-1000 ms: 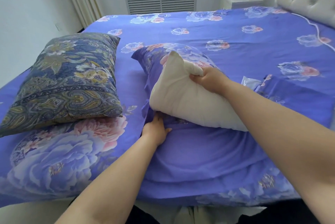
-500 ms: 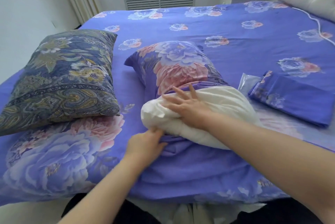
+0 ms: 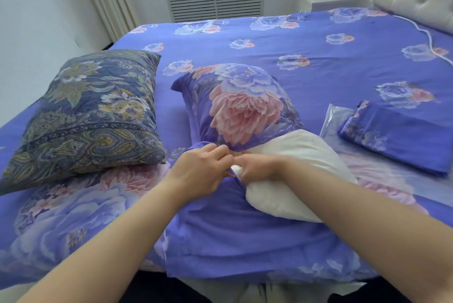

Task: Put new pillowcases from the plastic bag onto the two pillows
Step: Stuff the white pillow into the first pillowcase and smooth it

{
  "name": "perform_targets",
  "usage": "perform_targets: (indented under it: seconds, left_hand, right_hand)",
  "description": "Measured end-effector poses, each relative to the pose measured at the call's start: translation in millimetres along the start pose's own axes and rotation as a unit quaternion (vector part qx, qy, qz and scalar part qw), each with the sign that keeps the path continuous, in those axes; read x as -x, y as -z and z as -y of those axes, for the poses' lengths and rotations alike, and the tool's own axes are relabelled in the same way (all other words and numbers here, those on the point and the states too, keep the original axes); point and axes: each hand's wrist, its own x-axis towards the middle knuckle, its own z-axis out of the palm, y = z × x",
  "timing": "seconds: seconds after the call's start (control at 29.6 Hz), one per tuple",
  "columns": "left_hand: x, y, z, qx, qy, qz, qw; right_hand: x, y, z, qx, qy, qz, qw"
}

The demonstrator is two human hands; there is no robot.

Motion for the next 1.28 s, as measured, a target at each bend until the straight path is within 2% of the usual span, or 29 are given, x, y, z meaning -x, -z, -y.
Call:
perform_targets:
  seconds: [0.03, 0.07, 0.1, 0.13, 0.2, 0.27, 0.34, 0.37, 0.4, 0.47, 0.54, 0.57, 0.61, 0.67, 0.74, 0.81, 0.91, 0.98, 1.05, 1.08, 1.15, 1.18, 1.21, 1.25, 1.28]
  left_hand:
    - [2.0, -1.9, 1.4, 0.016, 0.009, 0.006, 1.000]
    - [4.9, -4.6, 1.4, 0.025, 0.021, 0.008, 0.999]
    - [6.9, -8.0, 1.1, 0.036, 0.035, 0.005, 0.999]
    - [8.0, -12.2, 0.8, 0.058, 0.052, 0.000, 0.997]
    - [6.8, -18.1, -1.3, 0.156, 0.103, 0.013, 0.982]
    - [1.9, -23.5, -3.0, 0.242, 0.175, 0.064, 0.952]
    - [-5.7, -30.1, -8.4, 0.221, 0.222, 0.124, 0.942]
    - [-9.6, -31.5, -14.2, 0.175, 0.225, 0.138, 0.949]
    - [-13.5, -29.7, -21.5, 0.119, 0.218, 0.131, 0.960]
    - [-17.0, -21.5, -41.1, 0.051, 0.183, 0.066, 0.980]
    - [-16.7, -16.2, -68.7, 0.080, 0.130, -0.039, 0.988]
    - [-16.2, -17.9, -84.6, 0.103, 0.089, -0.070, 0.988]
    - [-15.8, -21.6, -99.4, 0.110, 0.050, -0.066, 0.990]
    - [-16.0, -33.4, -121.9, 0.078, -0.001, 0.025, 0.997]
    - [-20.4, -46.0, -129.8, 0.057, -0.004, 0.106, 0.993]
    - [-28.8, -53.8, -130.0, 0.061, 0.027, 0.130, 0.989]
    - [-39.0, -56.7, -127.2, 0.055, 0.068, 0.105, 0.991]
    - [-46.2, -49.9, -125.9, 0.075, 0.090, 0.065, 0.991]
    - [-55.3, -37.2, -122.4, 0.077, 0.086, -0.023, 0.993]
    - [-59.7, -28.9, -117.4, 0.073, 0.081, -0.067, 0.992]
    - [-65.0, -13.1, -97.1, 0.118, 0.104, -0.119, 0.980]
    - [-66.7, -5.7, -84.2, 0.167, 0.134, -0.134, 0.968]
    - [-67.5, -0.4, -70.8, 0.214, 0.166, -0.145, 0.952]
    - [-67.7, 3.2, -58.0, 0.245, 0.194, -0.154, 0.938]
    - [-67.4, 5.1, -47.0, 0.265, 0.217, -0.156, 0.926]
  right_hand:
    - [7.4, 6.1, -1.6, -0.155, 0.002, 0.037, 0.987]
    - [13.5, 9.1, -3.1, -0.278, 0.004, 0.049, 0.959]
    - [17.0, 9.4, -6.1, -0.368, 0.000, 0.029, 0.929]
    - [18.9, 7.0, -9.9, -0.423, -0.008, -0.011, 0.906]
    - [21.4, -4.3, -12.1, -0.464, -0.024, -0.104, 0.879]
    - [27.8, -15.9, -11.3, -0.463, -0.021, -0.199, 0.863]
    - [39.3, -19.4, -7.5, -0.451, 0.008, -0.286, 0.846]
    - [46.0, -18.3, -6.0, -0.443, 0.013, -0.336, 0.831]
    - [52.9, -15.8, -6.4, -0.420, 0.006, -0.391, 0.819]
    - [68.7, -11.3, -12.6, -0.319, -0.043, -0.505, 0.801]
    - [88.0, -6.5, -29.4, -0.167, -0.134, -0.581, 0.785]
    - [100.1, -4.6, -42.3, -0.098, -0.202, -0.576, 0.786]
    - [112.0, -2.4, -53.5, -0.061, -0.279, -0.534, 0.796]
    - [134.4, -1.6, -70.2, -0.085, -0.396, -0.390, 0.827]
    - [149.8, -7.7, -78.4, -0.134, -0.427, -0.297, 0.844]
    - [160.0, -14.0, -79.9, -0.206, -0.432, -0.270, 0.835]
    - [166.8, -17.9, -79.3, -0.402, -0.357, -0.301, 0.788]
    - [166.8, -14.6, -75.0, -0.507, -0.259, -0.337, 0.750]
    - [162.5, -6.8, -64.7, -0.601, -0.124, -0.321, 0.721]
    - [158.1, -2.7, -57.5, -0.645, -0.051, -0.312, 0.696]
    - [144.5, 2.2, -44.5, -0.737, 0.054, -0.330, 0.588]
    - [135.1, -0.2, -40.3, -0.766, 0.060, -0.357, 0.532]
    - [123.9, -5.2, -37.4, -0.769, 0.030, -0.392, 0.503]
    - [110.4, -12.4, -34.2, -0.750, -0.033, -0.418, 0.511]
    - [96.7, -20.6, -30.4, -0.729, -0.090, -0.411, 0.540]
